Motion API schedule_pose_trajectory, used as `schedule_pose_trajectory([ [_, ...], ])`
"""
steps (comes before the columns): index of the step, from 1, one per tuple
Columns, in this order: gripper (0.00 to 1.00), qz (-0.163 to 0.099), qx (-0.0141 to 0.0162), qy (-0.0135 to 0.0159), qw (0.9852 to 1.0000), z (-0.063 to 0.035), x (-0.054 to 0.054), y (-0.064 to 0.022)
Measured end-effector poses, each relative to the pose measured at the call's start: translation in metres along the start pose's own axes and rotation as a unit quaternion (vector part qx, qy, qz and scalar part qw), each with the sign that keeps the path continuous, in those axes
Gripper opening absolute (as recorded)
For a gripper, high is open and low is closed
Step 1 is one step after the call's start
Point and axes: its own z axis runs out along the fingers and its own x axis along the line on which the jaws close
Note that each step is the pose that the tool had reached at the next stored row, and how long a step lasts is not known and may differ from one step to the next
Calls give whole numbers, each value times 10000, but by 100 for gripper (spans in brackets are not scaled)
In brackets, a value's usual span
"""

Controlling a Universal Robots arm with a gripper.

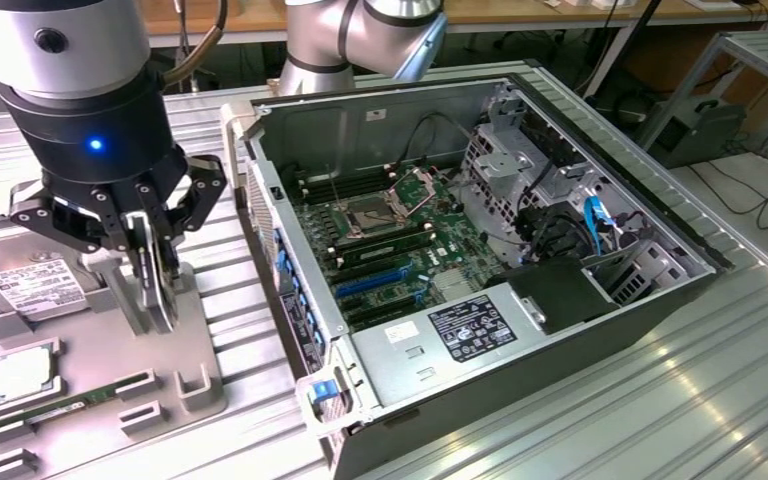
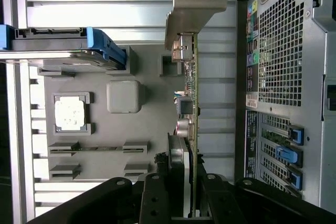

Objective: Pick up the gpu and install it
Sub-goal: 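Pick up the gpu and move the gpu toward the slot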

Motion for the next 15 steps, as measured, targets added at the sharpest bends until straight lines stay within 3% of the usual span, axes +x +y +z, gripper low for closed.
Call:
schedule_pose_trajectory([
  [15, 28, 0, 0, 0, 10000, -143, -1, 2],
])
